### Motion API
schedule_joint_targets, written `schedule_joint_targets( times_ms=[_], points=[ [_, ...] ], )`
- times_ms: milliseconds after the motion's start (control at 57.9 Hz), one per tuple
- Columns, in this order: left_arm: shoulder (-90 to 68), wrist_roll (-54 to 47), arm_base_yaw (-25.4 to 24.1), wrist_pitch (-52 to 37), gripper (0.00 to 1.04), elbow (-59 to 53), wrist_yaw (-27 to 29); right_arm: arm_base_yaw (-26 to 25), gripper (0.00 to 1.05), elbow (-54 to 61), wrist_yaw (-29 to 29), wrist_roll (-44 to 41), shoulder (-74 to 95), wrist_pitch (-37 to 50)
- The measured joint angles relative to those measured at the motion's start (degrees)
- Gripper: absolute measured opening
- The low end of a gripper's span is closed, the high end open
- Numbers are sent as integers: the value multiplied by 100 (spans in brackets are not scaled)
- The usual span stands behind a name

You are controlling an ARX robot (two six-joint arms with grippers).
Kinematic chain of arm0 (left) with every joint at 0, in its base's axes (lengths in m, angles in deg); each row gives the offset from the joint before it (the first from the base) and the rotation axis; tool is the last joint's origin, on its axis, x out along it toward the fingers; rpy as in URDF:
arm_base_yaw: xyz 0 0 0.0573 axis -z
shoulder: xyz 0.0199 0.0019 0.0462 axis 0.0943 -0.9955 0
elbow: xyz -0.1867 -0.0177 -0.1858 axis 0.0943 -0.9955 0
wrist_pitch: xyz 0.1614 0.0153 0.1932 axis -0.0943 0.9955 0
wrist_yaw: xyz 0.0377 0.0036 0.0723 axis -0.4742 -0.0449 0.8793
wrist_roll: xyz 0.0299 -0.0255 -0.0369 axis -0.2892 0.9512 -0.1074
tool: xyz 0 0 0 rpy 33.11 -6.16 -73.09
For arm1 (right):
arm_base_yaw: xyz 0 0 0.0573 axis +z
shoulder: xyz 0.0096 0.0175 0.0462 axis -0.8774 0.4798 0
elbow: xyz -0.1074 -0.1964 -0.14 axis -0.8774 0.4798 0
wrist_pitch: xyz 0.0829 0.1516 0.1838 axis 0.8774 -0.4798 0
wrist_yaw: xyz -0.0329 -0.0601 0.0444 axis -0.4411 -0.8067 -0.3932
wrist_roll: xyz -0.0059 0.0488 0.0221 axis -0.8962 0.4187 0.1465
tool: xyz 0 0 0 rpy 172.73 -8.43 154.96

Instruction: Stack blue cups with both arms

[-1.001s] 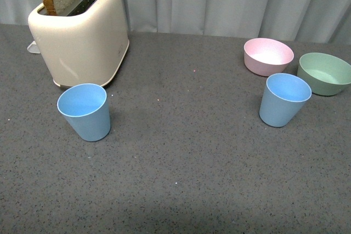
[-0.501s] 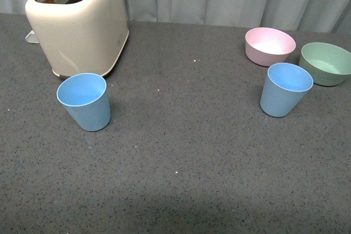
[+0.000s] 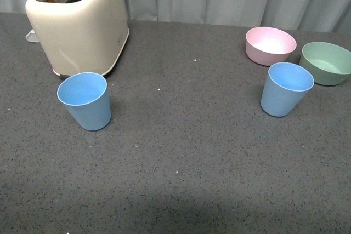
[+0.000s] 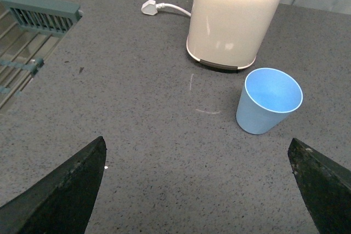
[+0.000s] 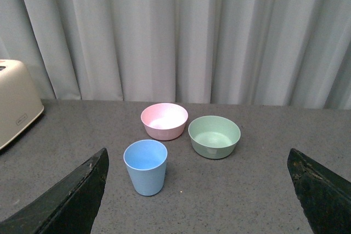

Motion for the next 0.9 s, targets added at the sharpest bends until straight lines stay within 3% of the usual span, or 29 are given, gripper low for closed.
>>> schedule_joint_targets(
  times_ms=[190,293,397,622,898],
  points=[
    [-2964,365,-170,-1941,98,730,-533,0,95,0,0,0,0,0],
    [-4293,553,-153,-2223,98,1285,-780,0,95,0,0,-2,0,0],
    [-5396,780,-144,-2059,98,1945,-1036,0,95,0,0,0,0,0],
    [-7018,1386,-79,-739,98,3497,-1305,0,95,0,0,-2,0,0],
    [-7862,1858,48,-146,98,4264,-1379,0,95,0,0,0,-2,0]
  ],
)
